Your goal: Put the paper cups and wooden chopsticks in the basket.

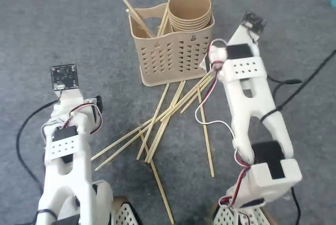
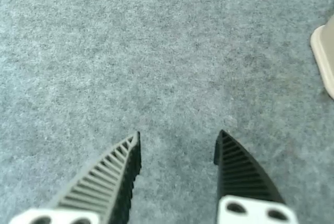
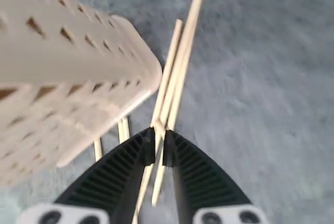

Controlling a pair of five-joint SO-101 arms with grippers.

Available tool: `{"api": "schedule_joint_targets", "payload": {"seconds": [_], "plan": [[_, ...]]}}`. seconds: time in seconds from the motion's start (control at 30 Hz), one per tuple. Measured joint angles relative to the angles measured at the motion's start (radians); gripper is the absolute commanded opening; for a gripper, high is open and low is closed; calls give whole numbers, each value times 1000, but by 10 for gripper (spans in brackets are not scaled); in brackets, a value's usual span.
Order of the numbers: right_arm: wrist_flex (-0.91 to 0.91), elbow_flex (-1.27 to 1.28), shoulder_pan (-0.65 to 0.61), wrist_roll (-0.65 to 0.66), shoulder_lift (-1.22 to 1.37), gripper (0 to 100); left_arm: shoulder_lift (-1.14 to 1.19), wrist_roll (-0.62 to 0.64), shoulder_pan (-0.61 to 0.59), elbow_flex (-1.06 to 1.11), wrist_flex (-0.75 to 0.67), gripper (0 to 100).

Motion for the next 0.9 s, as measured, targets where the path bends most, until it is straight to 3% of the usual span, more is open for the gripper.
{"api": "schedule_joint_targets", "payload": {"seconds": [0.23,0.43,0.9], "plan": [[-288,155,-2,37,97,54,0,0,0,0,0,216],[-434,164,-2,41,195,51,0,0,0,0,0,216],[-560,169,6,41,261,43,0,0,0,0,0,216]]}}
